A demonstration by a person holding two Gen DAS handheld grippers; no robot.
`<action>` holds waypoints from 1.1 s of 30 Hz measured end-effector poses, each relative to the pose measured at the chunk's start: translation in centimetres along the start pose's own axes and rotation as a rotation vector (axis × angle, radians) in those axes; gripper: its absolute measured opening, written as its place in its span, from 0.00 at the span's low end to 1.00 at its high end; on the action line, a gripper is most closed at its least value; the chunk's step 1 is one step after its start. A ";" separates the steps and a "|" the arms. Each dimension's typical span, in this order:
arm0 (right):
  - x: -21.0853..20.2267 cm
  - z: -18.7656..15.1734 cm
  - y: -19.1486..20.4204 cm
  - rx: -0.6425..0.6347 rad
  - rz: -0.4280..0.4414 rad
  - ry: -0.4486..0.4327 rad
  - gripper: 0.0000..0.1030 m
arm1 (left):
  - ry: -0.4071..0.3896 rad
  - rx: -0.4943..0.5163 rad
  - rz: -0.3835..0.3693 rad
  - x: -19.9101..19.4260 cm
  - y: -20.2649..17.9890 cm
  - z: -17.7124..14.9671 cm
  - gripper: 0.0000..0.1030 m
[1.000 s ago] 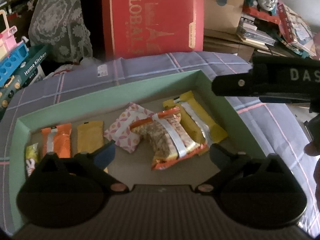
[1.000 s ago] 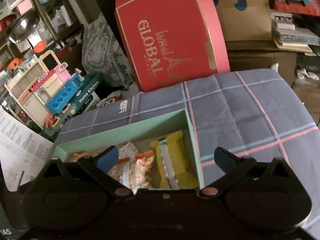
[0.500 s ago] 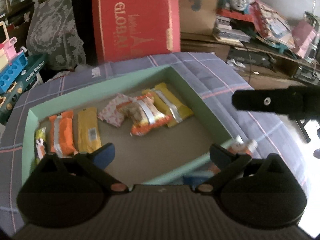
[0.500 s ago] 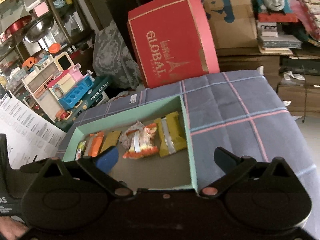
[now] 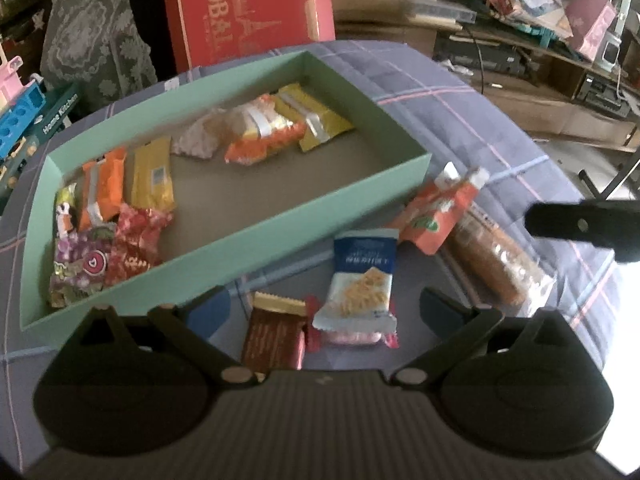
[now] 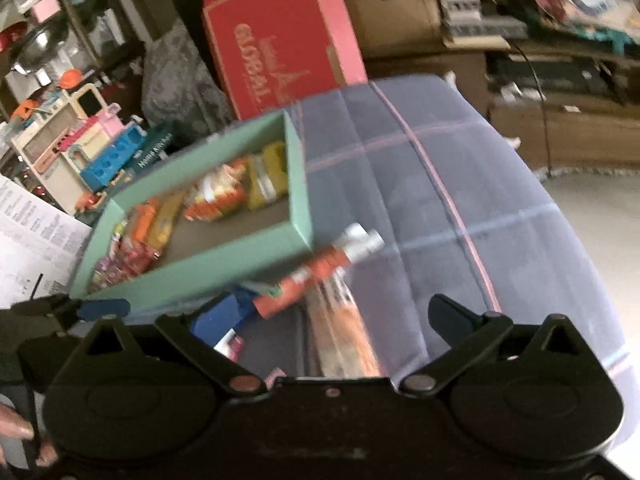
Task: Organize snacks
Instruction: 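Grasp the blue-white biscuit packet with the left gripper while the right grasps the bread bag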
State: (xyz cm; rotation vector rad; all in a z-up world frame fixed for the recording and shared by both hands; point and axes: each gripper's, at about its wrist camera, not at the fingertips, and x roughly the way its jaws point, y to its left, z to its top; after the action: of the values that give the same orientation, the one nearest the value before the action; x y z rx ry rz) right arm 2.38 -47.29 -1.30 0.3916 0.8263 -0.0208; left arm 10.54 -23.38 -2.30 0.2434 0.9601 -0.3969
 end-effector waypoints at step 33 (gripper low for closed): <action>6.0 -1.9 1.3 -0.109 -0.037 0.065 0.58 | 0.069 0.050 -0.039 6.2 -2.0 0.8 0.39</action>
State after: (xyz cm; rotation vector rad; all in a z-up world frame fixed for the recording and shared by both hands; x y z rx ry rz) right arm 5.38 -44.64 -6.34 0.2757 0.8950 0.0028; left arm 13.43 -26.84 -7.01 0.2858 1.0247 -0.4511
